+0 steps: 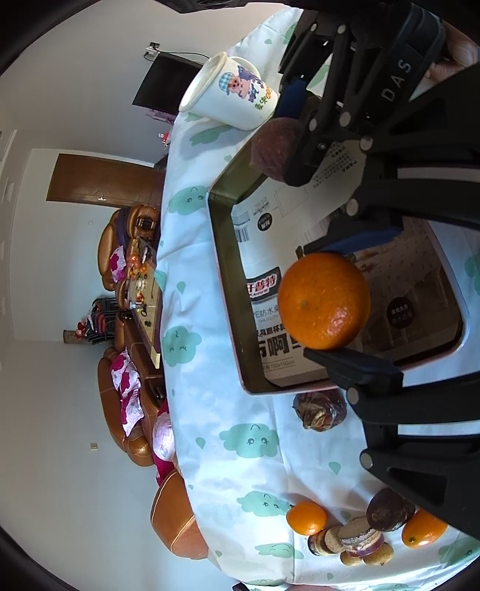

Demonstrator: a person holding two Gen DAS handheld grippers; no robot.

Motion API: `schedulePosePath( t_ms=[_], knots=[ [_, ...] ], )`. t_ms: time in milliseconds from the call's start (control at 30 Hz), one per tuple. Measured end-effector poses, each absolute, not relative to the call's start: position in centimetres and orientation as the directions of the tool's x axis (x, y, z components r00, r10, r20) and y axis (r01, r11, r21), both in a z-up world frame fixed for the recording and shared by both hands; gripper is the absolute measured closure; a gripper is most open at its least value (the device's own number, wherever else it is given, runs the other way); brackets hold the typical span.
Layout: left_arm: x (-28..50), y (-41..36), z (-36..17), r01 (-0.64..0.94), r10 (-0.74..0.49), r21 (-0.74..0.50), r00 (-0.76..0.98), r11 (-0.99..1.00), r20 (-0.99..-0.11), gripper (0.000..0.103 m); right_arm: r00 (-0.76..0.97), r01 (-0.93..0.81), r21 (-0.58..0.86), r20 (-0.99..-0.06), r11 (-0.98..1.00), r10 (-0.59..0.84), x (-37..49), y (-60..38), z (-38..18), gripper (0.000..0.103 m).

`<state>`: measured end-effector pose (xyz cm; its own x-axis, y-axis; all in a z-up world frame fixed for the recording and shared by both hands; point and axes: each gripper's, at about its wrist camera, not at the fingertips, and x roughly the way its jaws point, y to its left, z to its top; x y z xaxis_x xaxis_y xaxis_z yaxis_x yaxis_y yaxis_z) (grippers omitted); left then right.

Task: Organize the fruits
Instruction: 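Carry the root and orange into the tin box and open both tools, then grasp a second orange with the left tool while the right tool grasps a brown round fruit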

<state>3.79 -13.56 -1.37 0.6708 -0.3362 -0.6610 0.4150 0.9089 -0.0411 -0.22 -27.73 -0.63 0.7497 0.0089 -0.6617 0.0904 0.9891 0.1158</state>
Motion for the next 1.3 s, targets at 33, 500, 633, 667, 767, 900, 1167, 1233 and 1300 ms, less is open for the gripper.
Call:
schedulePosePath(
  t_ms=[33, 500, 633, 667, 767, 900, 1167, 1233, 1300],
  knots=[
    [3.7, -13.6, -1.4, 0.412, -0.332, -0.036, 0.676, 0.911, -0.658, 0.053, 0.751, 0.092, 0.121, -0.660, 0.988, 0.011, -0.2, -27.8, -0.6, 0.050],
    [-0.5, -13.4, 2.1, 0.388, -0.294, 0.116, 0.832, 0.914, -0.470, 0.000, 0.875, 0.106, 0.200, -0.484, 0.974, 0.005, -2.8, -28.5, 1.9, 0.025],
    [-0.6, -13.1, 1.7, 0.385, -0.286, 0.118, 0.827, 0.915, -0.484, 0.000, 0.866, 0.129, 0.183, -0.499, 0.975, -0.021, -2.5, -28.5, 1.5, 0.025],
    [-0.6, -12.9, 1.6, 0.377, -0.277, 0.120, 0.829, 0.918, -0.486, 0.000, 0.865, 0.135, 0.178, -0.502, 0.975, -0.028, -2.5, -28.5, 1.4, 0.025],
    [-0.6, -11.9, 1.3, 0.349, -0.249, 0.129, 0.841, 0.928, -0.481, 0.000, 0.865, 0.152, 0.171, -0.499, 0.973, -0.047, -2.7, -28.6, 1.3, 0.025],
    [-0.3, -10.5, 1.3, 0.323, -0.228, 0.117, 0.841, 0.939, -0.490, 0.000, 0.867, 0.161, 0.184, -0.496, 0.970, -0.050, -2.9, -28.8, 1.2, 0.025],
    [-0.1, -7.1, 0.8, 0.304, -0.216, 0.088, 0.825, 0.949, -0.523, 0.000, 0.867, 0.169, 0.174, -0.494, 0.970, -0.062, -3.1, -28.5, 1.1, 0.025],
    [0.1, -6.0, 0.5, 0.306, -0.215, 0.084, 0.814, 0.948, -0.540, 0.000, 0.867, 0.171, 0.167, -0.493, 0.971, -0.068, -3.2, -28.4, 1.1, 0.025],
    [0.1, -4.7, 0.3, 0.310, -0.216, 0.083, 0.806, 0.947, -0.552, 0.000, 0.871, 0.170, 0.151, -0.485, 0.974, -0.077, -3.4, -28.2, 1.2, 0.025]
  ],
)
